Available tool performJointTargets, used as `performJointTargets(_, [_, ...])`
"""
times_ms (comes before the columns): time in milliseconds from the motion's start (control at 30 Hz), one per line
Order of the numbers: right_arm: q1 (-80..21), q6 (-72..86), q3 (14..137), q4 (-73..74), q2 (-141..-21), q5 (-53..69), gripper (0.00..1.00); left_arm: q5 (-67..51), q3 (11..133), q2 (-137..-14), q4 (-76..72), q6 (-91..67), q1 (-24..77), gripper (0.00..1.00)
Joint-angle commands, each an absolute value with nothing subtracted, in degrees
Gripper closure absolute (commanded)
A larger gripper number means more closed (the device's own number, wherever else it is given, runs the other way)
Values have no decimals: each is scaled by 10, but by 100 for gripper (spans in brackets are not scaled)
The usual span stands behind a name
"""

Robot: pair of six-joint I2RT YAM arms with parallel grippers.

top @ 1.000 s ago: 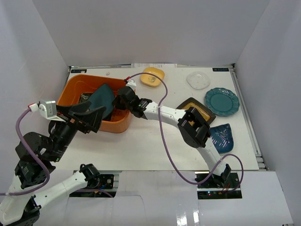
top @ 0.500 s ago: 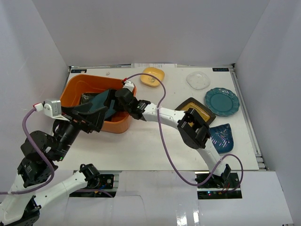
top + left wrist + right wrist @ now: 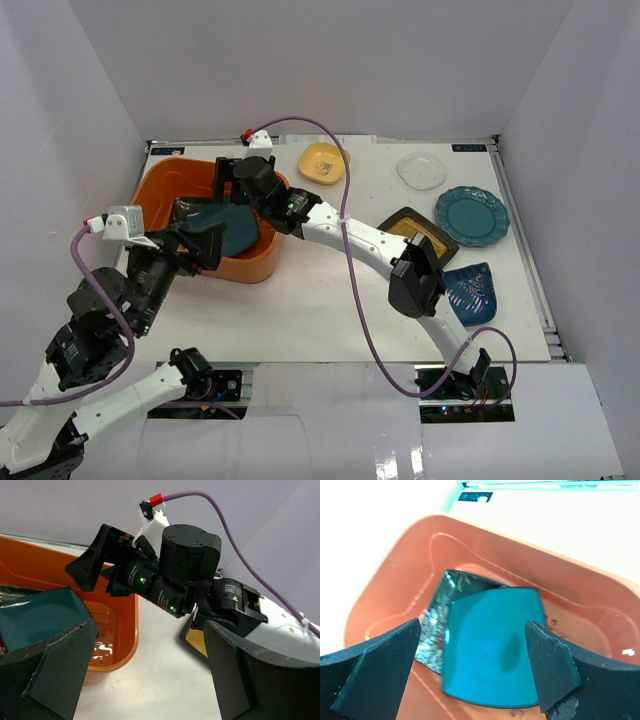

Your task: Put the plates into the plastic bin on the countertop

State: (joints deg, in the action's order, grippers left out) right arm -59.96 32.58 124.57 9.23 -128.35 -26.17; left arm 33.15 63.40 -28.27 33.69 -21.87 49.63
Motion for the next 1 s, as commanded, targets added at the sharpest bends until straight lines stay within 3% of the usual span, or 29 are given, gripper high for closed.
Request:
performJointTargets(0, [-592,265,1259,91,-1276,-255,10,358,635,-301,352,-224,497,2])
performJointTargets(67, [-592,259,1233,77,-1234,-273,0,331,634,-315,352,-231,497,2])
performJointTargets(100, [-591,259,1187,70,-1215,-280,9,318,633,-322,352,-238,497,2])
performJointTargets(133, [-588,260,1159,62,-1167,-286,28,303,630,-330,352,-247,497,2])
performJointTargets(233, [-567,279,1023,51,-1054,-317,56,222,613,-364,336,-289,497,2])
performJointTargets(300, [-531,304,896,42,-953,-316,66,151,596,-393,302,-320,497,2])
performJointTargets(400, [-462,326,755,13,-811,-284,67,76,557,-443,246,-358,497,2])
performJointTargets(567, [-336,337,524,11,-623,-227,68,-31,489,-532,108,-431,497,10])
performJointTargets(700, [-287,334,452,25,-494,-206,67,-58,459,-630,9,-517,503,12])
performJointTargets(967, [-258,333,431,65,-418,-141,66,49,458,-857,-148,-613,551,15])
